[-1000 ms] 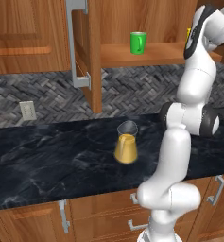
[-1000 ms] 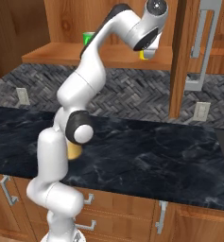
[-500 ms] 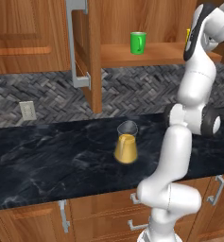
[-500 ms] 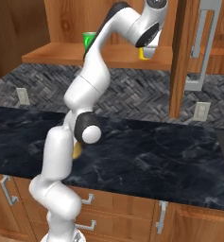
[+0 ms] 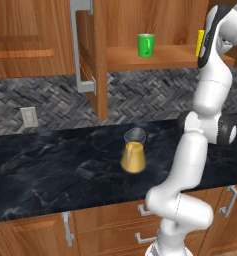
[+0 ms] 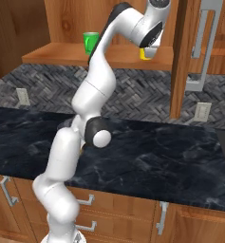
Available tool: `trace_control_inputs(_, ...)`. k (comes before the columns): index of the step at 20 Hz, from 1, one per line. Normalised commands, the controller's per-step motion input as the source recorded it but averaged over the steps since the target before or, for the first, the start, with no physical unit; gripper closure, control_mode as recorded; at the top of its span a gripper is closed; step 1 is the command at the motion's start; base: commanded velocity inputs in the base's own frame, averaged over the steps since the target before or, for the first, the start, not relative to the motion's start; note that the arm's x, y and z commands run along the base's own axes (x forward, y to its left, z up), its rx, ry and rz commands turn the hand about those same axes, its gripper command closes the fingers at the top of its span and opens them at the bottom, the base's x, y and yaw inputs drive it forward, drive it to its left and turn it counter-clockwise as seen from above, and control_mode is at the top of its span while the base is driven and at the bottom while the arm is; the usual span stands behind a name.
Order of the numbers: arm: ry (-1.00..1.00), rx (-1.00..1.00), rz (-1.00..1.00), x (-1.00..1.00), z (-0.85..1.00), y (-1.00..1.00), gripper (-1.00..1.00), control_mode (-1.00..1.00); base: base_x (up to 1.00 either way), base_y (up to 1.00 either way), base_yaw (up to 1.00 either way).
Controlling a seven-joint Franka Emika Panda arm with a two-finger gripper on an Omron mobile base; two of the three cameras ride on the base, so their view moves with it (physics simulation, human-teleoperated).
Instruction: There is a tray on the dining counter. Grab the cup, mug, and pitcher and place them on the tray. The pitcher may be placed next to the tray if it cannot fit the tray.
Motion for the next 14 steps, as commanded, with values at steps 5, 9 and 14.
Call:
trace_control_inputs(5, 0.00, 0.00, 0.00, 0.00, 0.00, 0.00, -1.00, -1.00, 0.00, 0.00, 0.00)
trace_control_inputs(9, 0.00, 0.00, 0.00, 0.00, 0.00, 0.00, 1.00, -1.00, 0.00, 0.00, 0.00)
trace_control_inputs(14, 0.00, 0.00, 0.00, 0.00, 0.00, 0.00, 1.00, -1.00, 0.00, 0.00, 0.00)
